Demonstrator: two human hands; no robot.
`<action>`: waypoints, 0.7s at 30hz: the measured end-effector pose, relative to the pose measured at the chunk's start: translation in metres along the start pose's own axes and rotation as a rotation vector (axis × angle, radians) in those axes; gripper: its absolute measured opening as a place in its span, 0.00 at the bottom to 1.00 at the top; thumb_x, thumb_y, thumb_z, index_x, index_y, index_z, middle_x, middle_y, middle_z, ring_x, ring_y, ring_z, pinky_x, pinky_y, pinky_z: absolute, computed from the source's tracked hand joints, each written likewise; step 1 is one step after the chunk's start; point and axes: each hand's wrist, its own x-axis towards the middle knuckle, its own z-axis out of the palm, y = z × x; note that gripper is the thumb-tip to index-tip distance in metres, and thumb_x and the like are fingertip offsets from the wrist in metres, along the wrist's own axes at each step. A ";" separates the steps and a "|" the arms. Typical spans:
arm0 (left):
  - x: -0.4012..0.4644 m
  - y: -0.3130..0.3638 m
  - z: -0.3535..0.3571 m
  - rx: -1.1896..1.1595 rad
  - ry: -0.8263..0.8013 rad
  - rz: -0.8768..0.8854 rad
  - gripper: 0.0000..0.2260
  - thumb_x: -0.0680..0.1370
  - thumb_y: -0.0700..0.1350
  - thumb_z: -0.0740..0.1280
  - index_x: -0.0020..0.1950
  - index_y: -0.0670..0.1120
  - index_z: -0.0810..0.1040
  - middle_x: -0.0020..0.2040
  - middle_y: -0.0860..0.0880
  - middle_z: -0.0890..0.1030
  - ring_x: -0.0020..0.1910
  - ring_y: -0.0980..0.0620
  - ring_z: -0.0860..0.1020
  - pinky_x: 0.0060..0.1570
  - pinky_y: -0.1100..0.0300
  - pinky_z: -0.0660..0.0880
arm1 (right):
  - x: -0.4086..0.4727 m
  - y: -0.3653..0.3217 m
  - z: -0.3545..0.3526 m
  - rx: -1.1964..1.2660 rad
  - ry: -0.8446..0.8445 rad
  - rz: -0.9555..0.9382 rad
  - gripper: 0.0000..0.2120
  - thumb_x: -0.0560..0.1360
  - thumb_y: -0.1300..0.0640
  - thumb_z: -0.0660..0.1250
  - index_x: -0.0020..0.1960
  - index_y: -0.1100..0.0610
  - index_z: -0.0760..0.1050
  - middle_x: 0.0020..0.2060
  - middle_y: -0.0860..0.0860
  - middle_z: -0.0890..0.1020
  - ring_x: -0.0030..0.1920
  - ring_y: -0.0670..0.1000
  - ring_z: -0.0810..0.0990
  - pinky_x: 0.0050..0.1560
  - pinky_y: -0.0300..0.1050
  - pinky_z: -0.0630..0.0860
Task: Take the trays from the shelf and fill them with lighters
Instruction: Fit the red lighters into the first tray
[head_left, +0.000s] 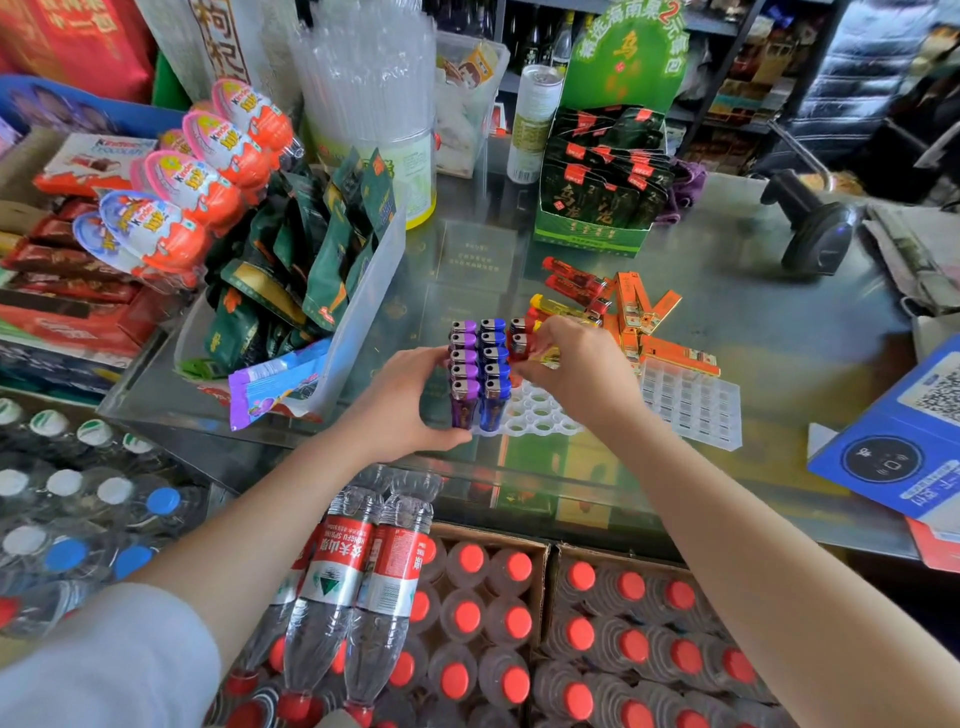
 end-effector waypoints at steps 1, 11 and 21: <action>0.001 -0.002 0.000 0.004 0.000 -0.002 0.16 0.62 0.55 0.74 0.46 0.59 0.71 0.47 0.56 0.78 0.51 0.51 0.75 0.53 0.45 0.72 | 0.004 0.005 -0.007 -0.005 -0.070 -0.039 0.14 0.69 0.50 0.71 0.50 0.57 0.76 0.48 0.49 0.80 0.44 0.45 0.74 0.43 0.40 0.71; 0.001 -0.008 -0.003 0.061 -0.023 -0.073 0.34 0.60 0.61 0.71 0.63 0.54 0.69 0.59 0.55 0.74 0.60 0.53 0.69 0.61 0.51 0.67 | 0.058 0.058 -0.013 -0.171 0.205 0.198 0.13 0.78 0.58 0.57 0.57 0.60 0.75 0.55 0.59 0.77 0.58 0.60 0.71 0.53 0.54 0.73; 0.000 -0.005 -0.003 0.057 0.003 -0.050 0.36 0.59 0.62 0.70 0.64 0.52 0.69 0.56 0.59 0.71 0.60 0.54 0.69 0.60 0.55 0.65 | 0.078 0.064 0.001 -0.218 0.105 0.346 0.13 0.75 0.56 0.65 0.58 0.59 0.74 0.54 0.60 0.78 0.58 0.62 0.71 0.55 0.55 0.71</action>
